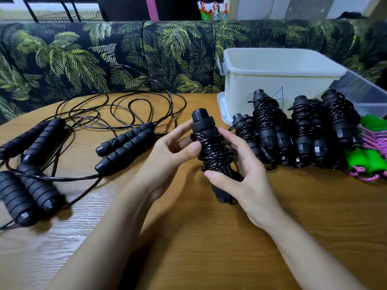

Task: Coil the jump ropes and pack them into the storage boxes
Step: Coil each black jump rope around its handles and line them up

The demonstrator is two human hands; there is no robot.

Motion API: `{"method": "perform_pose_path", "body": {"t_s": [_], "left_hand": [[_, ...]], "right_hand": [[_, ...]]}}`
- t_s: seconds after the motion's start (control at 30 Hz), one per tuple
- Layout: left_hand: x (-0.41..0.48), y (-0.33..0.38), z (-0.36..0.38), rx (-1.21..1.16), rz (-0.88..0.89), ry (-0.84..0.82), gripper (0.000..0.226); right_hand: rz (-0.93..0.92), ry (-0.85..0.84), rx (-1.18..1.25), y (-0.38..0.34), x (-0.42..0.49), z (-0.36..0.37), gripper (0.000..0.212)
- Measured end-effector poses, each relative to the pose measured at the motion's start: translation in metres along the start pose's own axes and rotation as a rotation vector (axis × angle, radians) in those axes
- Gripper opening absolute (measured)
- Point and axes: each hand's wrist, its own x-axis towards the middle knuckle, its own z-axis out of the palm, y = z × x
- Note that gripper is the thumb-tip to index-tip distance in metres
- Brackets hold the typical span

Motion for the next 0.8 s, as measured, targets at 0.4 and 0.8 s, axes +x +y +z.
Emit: {"method": "perform_pose_path", "body": {"t_s": [0.4, 0.8], "left_hand": [[-0.003, -0.004, 0.021, -0.010, -0.008, 0.247, 0.064], [-0.005, 0.000, 0.025, 0.007, 0.020, 0.233, 0.056]], "right_hand": [[-0.208, 0.082, -0.729, 0.021, -0.001, 0.008, 0.091], [-0.131, 0.061, -0.370, 0.017, 0.003, -0.001, 0.068]]}}
